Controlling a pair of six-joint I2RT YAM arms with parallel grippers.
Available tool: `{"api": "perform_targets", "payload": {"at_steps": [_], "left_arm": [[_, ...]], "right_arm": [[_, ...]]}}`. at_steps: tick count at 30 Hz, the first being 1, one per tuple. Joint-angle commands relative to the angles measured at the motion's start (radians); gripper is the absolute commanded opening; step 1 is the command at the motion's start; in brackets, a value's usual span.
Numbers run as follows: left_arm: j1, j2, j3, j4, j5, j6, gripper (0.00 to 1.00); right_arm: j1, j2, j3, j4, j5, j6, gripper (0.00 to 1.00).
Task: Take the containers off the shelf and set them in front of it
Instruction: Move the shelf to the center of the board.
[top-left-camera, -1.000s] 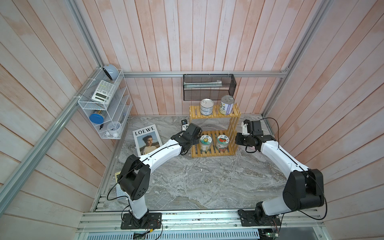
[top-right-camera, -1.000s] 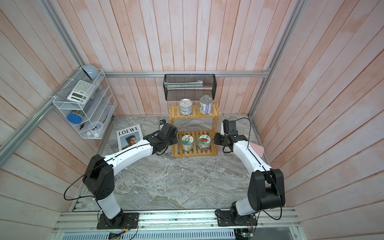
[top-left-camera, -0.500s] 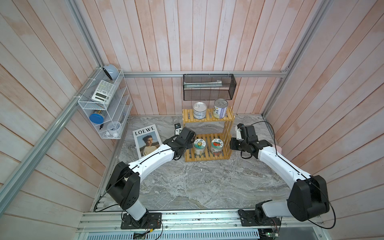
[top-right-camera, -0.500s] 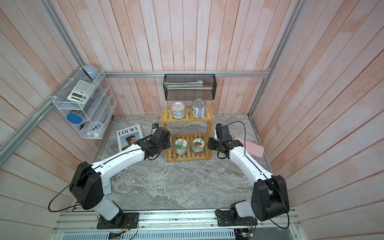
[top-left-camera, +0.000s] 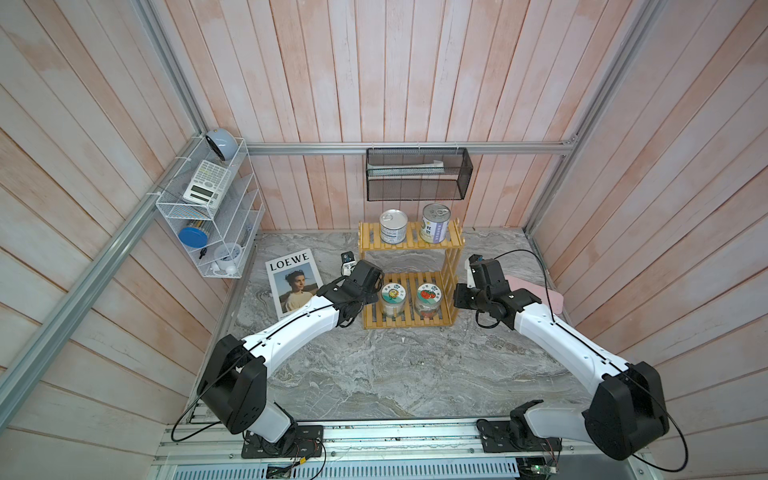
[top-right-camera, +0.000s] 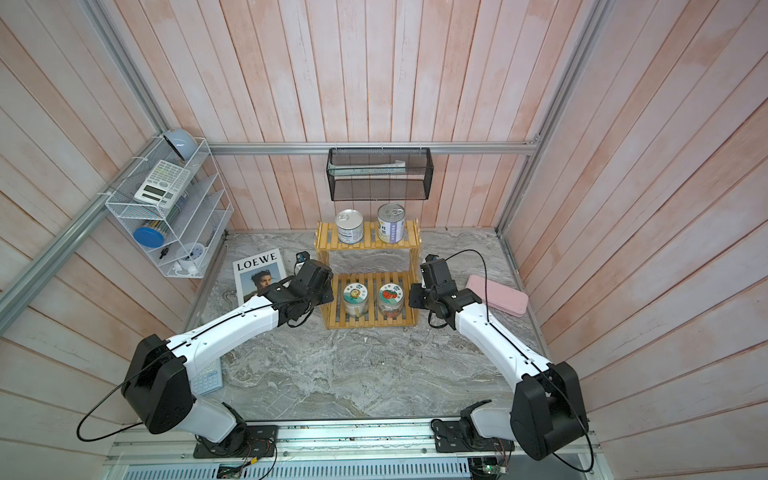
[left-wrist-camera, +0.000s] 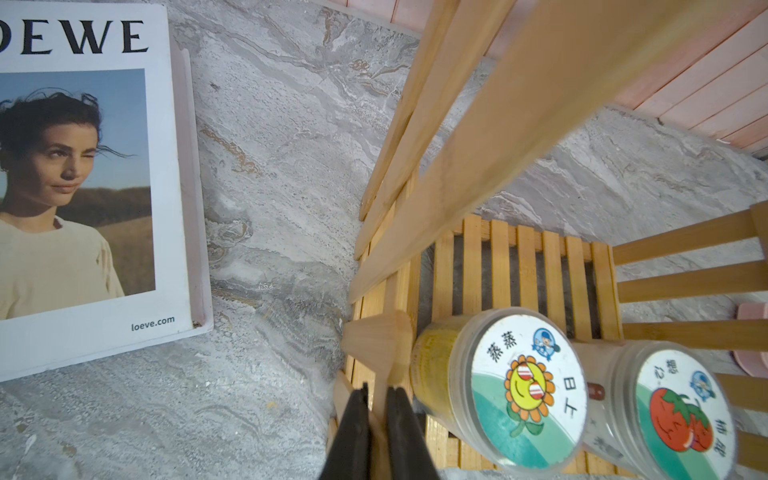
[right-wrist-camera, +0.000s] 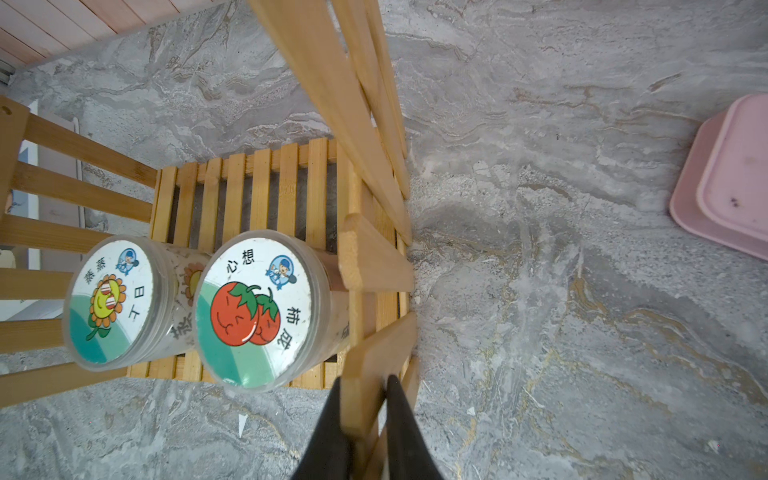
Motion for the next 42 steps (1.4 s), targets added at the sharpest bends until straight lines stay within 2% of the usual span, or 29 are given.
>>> {"api": "perform_targets", "payload": {"at_steps": [1, 5, 11, 19, 22, 27, 32, 42], "left_arm": [[0.042, 0.01, -0.045, -0.134, -0.109, -0.034, 0.0], [0.043, 0.019, -0.042, -0.131, -0.108, -0.029, 0.01], [0.043, 0.015, -0.044, -0.118, -0.102, -0.019, 0.24], [0.042, 0.008, -0.047, -0.103, -0.082, -0.012, 0.45], [0.041, -0.001, -0.05, -0.098, -0.073, -0.011, 0.62], [0.033, -0.041, -0.057, -0.079, -0.082, 0.002, 1.0], [0.004, -0.096, -0.054, -0.068, -0.134, 0.026, 1.0], [-0.013, -0.249, -0.071, -0.049, -0.179, 0.097, 1.0]], "right_arm": [[0.008, -0.009, -0.036, -0.154, -0.01, 0.023, 0.0], [0.009, -0.006, -0.035, -0.153, -0.003, 0.019, 0.0], [0.01, -0.007, -0.04, -0.145, -0.001, 0.021, 0.2], [0.009, -0.002, -0.04, -0.135, -0.005, 0.014, 0.42], [0.009, -0.01, -0.037, -0.135, -0.001, 0.012, 0.53], [0.009, -0.048, -0.026, -0.15, 0.024, -0.006, 0.79], [0.009, -0.114, -0.002, -0.185, 0.067, -0.036, 0.98], [0.008, -0.197, 0.181, -0.304, 0.097, -0.169, 0.98]]}}
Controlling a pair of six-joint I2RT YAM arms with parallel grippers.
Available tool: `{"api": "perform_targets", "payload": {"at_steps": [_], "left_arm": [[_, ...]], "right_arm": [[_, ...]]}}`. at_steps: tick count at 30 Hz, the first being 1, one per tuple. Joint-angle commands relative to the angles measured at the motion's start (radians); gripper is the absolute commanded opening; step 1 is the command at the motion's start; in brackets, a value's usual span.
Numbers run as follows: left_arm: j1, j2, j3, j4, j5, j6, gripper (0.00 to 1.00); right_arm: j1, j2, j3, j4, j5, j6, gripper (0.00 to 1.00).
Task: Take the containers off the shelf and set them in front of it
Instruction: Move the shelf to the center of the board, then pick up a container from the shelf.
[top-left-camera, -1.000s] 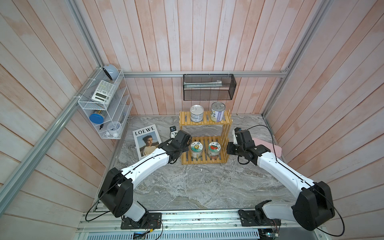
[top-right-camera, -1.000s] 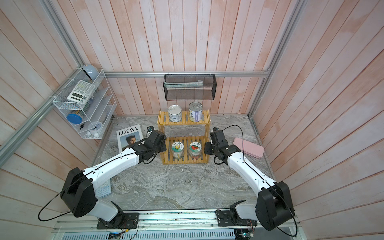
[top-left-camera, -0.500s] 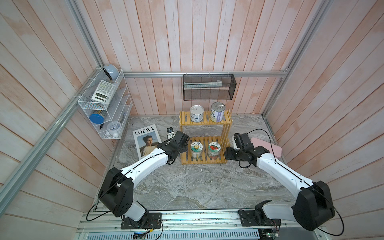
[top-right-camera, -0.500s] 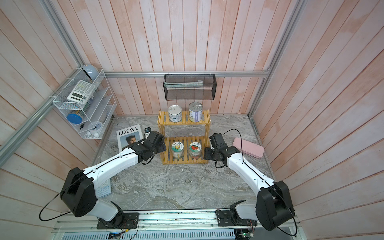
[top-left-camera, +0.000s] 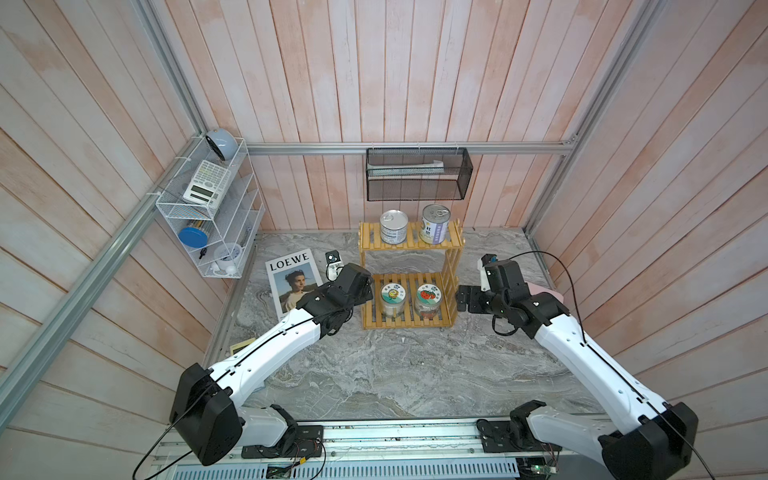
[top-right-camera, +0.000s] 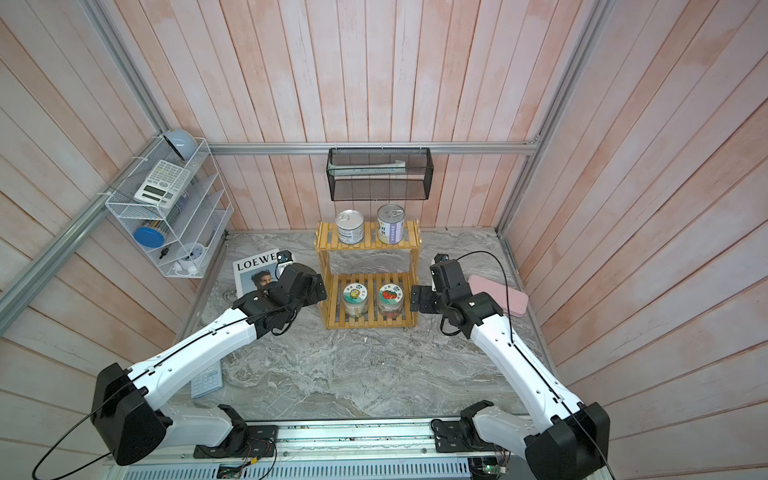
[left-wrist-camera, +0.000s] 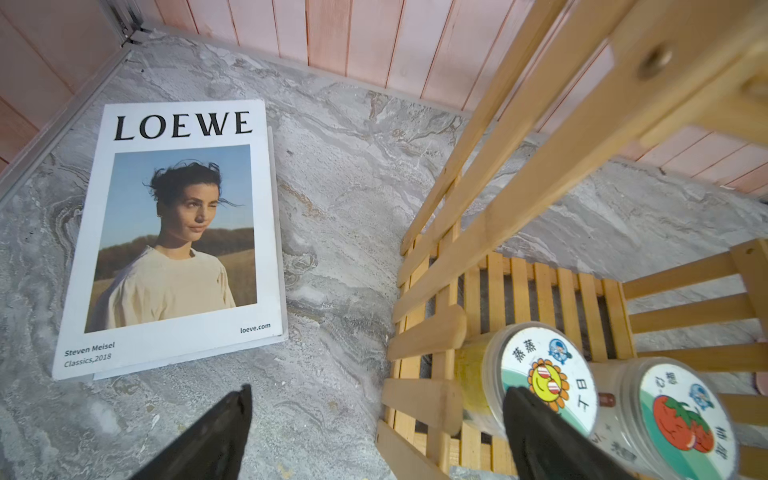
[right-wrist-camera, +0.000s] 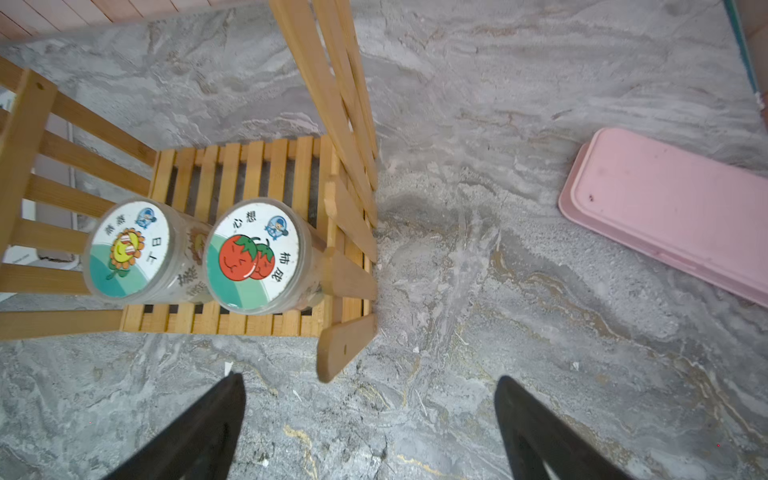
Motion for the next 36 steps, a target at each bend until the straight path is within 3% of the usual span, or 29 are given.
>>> {"api": "perform_targets", "payload": {"at_steps": [1, 7, 19, 36], "left_arm": [[-0.002, -0.054, -0.021, 0.016, -0.033, 0.055, 1.0], [-0.002, -0.098, -0.031, 0.057, -0.002, 0.112, 1.0], [0.01, -0.227, -0.16, 0.252, 0.14, 0.167, 1.0], [0.031, -0.239, -0.197, 0.321, 0.2, 0.172, 1.0]], "right_arm": [[0.001, -0.019, 0.094, -0.047, 0.004, -0.085, 0.98], [0.001, 0.049, 0.277, 0.01, -0.088, -0.175, 0.98], [-0.001, 0.267, 0.552, 0.127, -0.281, -0.222, 0.98], [0.002, 0.459, 0.729, 0.139, -0.294, -0.258, 0.98]]}}
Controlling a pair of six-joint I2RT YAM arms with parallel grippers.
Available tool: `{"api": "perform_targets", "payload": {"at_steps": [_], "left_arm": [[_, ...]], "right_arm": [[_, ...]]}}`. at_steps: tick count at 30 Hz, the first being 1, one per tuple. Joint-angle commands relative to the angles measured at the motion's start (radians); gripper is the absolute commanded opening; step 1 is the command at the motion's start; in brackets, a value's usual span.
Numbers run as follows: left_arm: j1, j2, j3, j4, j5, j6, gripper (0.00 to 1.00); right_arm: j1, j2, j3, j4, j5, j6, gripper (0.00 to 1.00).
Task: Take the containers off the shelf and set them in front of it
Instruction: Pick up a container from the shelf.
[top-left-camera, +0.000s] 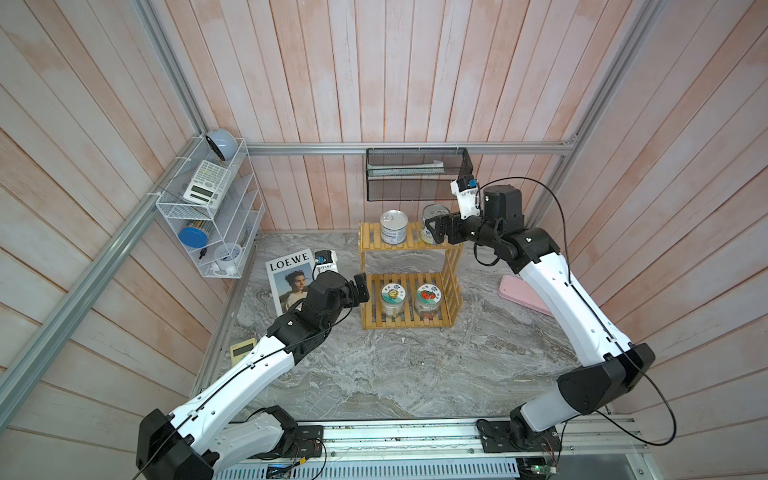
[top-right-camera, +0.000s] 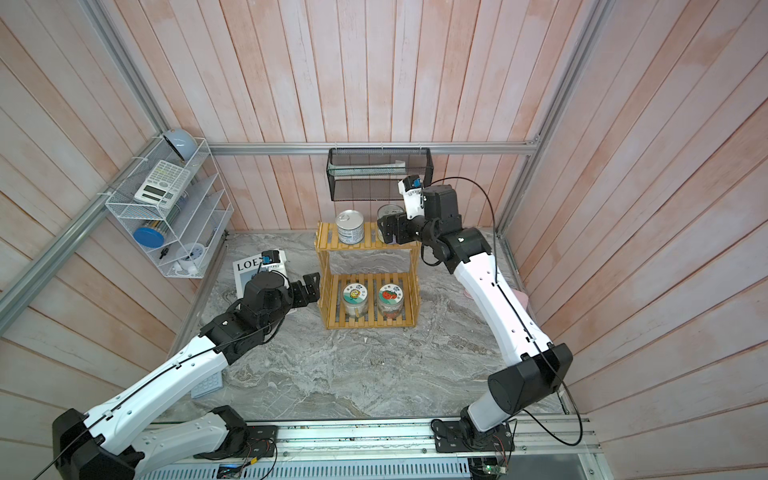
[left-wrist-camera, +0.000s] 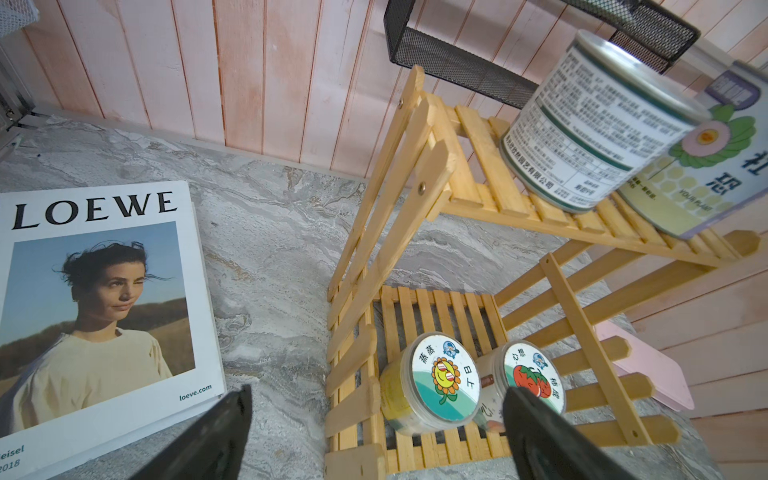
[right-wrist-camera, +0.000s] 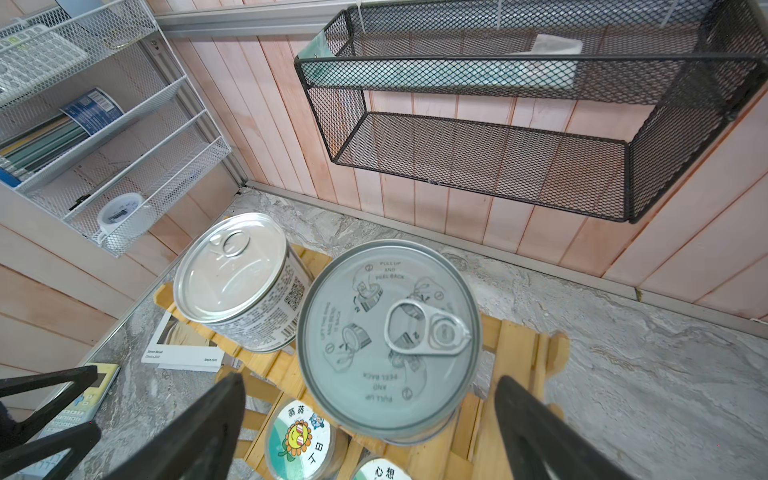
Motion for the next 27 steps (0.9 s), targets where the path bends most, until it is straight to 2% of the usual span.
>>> {"api": "perform_targets", "payload": {"at_steps": [1, 15, 20, 24, 27], "left_arm": [[0.009, -0.007, -0.021, 0.037, 0.029, 0.012, 1.0], [0.025, -0.006, -0.037, 0.045, 0.035, 0.005, 1.0], [0.028, -0.013, -0.043, 0.046, 0.03, 0.004, 1.0], [0.031, -0.013, -0.048, 0.045, 0.03, 0.0, 1.0], [0.031, -0.013, -0.05, 0.047, 0.031, -0.001, 1.0]], "right_arm": [[0.0, 0.029, 0.04, 0.015, -0.002, -0.024, 0.98], [0.014, 0.123, 0.085, 0.027, 0.025, -0.043, 0.98], [0.02, 0.136, 0.09, 0.026, 0.048, -0.048, 0.79], [0.02, 0.137, 0.092, 0.026, 0.051, -0.044, 0.73], [0.023, 0.132, 0.092, 0.022, 0.053, -0.044, 0.72]]}}
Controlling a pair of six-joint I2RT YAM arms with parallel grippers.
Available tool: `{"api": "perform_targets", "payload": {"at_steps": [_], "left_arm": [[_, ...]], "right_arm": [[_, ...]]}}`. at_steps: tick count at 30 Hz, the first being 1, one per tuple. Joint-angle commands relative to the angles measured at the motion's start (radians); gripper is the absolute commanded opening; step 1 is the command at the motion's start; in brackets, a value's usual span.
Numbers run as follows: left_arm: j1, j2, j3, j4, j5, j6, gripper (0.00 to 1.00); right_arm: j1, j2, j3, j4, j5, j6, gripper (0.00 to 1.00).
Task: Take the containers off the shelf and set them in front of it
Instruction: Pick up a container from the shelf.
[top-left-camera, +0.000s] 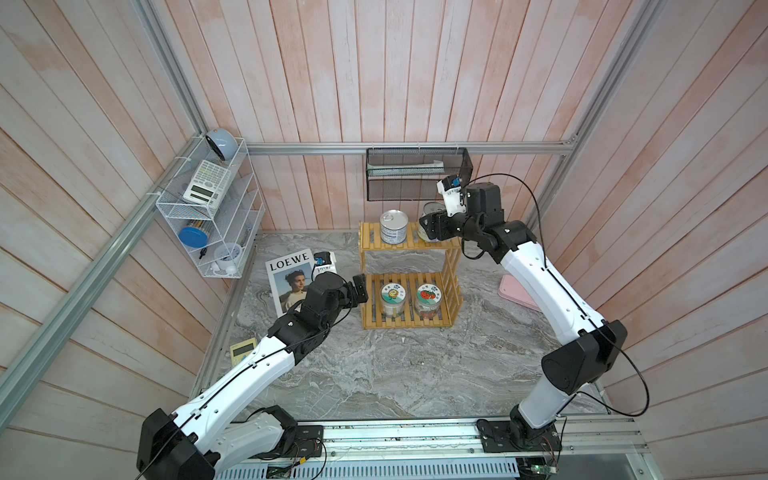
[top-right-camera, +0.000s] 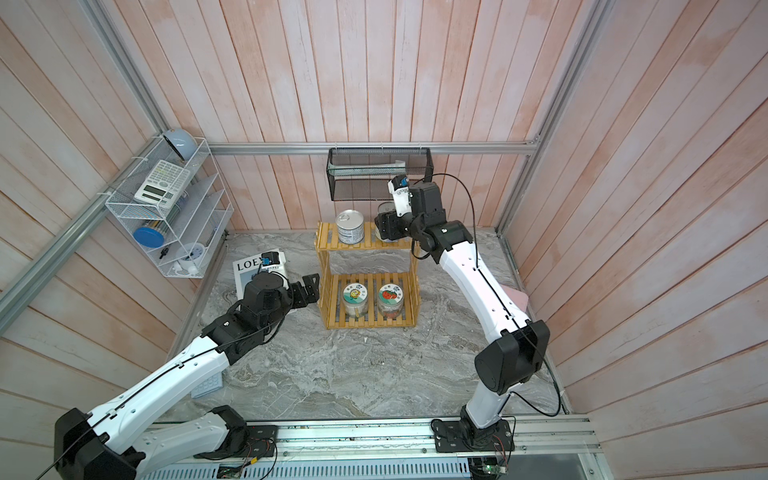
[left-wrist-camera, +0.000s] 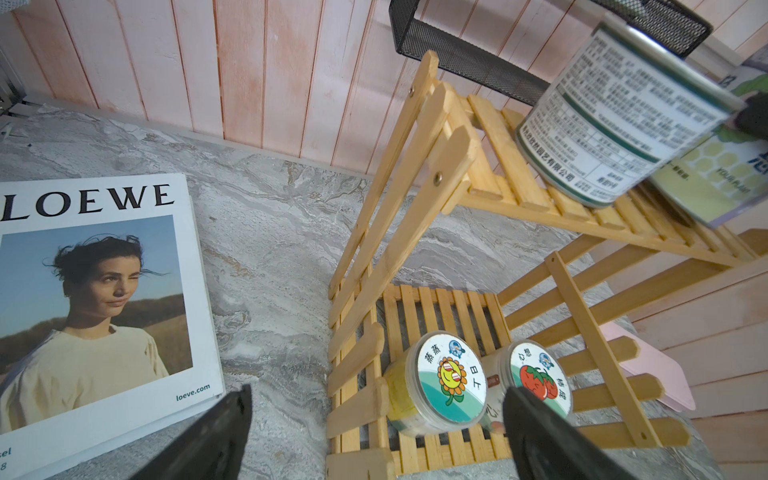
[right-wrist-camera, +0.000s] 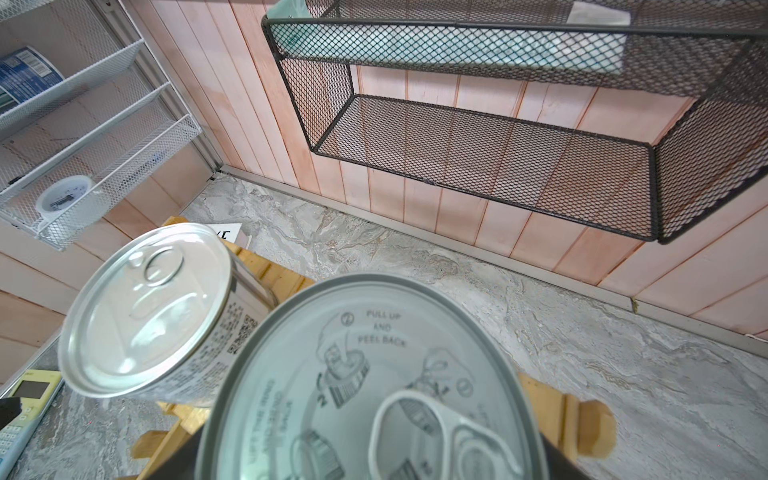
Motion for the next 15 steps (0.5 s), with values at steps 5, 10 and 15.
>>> {"api": "perform_targets", "payload": {"at_steps": [5, 10, 15], "left_arm": [[0.006, -0.013, -0.016, 0.019, 0.005, -0.001, 1.0], [0.007, -0.001, -0.017, 0.022, 0.005, 0.002, 1.0], [0.009, 0.023, -0.012, 0.039, 0.022, -0.002, 1.0]], "right_arm": [[0.02, -0.035, 0.008, -0.008, 0.039, -0.014, 0.72], [0.043, -0.141, -0.073, -0.017, 0.072, -0.02, 0.72], [0.075, -0.286, -0.189, -0.027, 0.119, -0.019, 0.72]]}}
